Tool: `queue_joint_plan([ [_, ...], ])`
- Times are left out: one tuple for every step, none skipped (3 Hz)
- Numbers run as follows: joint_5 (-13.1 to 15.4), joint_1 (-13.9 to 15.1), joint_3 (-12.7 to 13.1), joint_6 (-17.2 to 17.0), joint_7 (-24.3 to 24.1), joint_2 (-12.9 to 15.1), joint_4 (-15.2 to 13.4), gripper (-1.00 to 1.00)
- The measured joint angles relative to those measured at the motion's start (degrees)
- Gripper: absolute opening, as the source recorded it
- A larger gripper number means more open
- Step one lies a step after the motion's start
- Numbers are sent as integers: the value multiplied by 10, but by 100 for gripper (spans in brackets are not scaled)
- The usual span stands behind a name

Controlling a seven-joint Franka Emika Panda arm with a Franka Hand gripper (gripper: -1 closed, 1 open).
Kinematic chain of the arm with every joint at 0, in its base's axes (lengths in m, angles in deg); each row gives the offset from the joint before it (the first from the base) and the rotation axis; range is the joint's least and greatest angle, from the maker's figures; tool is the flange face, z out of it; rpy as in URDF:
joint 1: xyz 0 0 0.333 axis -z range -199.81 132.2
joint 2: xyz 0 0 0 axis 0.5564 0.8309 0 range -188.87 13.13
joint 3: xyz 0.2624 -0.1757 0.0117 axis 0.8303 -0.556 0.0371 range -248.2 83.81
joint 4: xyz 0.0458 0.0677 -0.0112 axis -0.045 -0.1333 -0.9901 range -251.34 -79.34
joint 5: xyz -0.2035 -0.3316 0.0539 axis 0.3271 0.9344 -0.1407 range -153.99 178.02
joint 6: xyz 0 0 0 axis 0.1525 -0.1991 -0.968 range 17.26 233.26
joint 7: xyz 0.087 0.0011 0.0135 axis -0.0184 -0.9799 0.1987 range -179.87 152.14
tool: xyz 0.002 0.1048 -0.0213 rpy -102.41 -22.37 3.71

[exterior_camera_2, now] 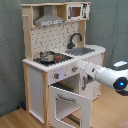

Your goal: Play with the kitchen

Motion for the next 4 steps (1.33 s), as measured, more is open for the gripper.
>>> queue_joint_plan([
  [19,-24,-10,16,-19,-9,-41,100],
  [39,-48,-23,36,-40,-19,-84,100],
  [58,-71,-37,58,-62,-30,-126,100],
  [79,-92,-56,92,-89,-46,-175,100],
])
